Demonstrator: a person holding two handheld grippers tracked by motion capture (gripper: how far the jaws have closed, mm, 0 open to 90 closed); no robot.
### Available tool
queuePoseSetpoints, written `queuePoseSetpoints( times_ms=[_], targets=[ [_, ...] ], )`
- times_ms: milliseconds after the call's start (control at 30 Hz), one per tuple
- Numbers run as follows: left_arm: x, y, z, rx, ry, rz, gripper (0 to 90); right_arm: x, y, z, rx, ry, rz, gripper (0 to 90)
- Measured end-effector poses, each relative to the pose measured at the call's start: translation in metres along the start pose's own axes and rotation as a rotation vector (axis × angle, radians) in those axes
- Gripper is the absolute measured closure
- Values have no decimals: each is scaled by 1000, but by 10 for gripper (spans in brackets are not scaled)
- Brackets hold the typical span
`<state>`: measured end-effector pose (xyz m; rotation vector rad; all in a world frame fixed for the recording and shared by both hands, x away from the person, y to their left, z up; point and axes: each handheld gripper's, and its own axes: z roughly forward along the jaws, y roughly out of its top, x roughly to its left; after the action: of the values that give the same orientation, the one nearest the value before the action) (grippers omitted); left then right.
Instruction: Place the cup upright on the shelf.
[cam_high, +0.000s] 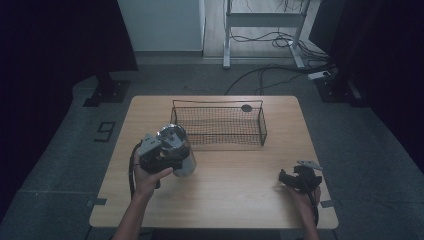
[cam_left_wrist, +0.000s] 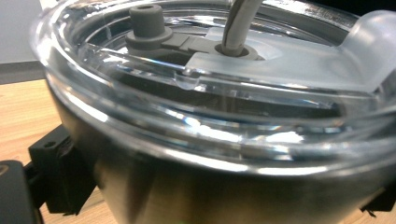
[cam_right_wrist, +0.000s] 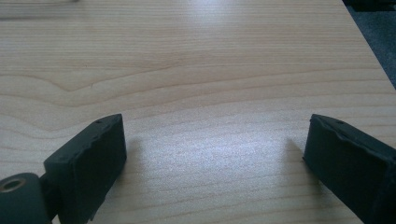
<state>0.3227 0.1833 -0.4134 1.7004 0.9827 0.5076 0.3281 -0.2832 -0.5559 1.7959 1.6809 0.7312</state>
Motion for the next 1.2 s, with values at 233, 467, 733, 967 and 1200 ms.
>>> queuePoseSetpoints(
  times_ms=[233,467,733,967,1200],
  targets=[
    [1,2,3,1,-1,1,39,0,0,0,-1,0,0,55],
    [0,1,6,9,-3,3,39,0,0,0,0,0,0,55],
    [4,3,9,15,3,-4,39,0,0,0,0,0,0,54],
    [7,3,12,26,8,-8,39,0,0,0,-2,-1,2,53],
    [5,1,15,36,3,-5,39,0,0,0,-2,-1,2,53]
  ],
)
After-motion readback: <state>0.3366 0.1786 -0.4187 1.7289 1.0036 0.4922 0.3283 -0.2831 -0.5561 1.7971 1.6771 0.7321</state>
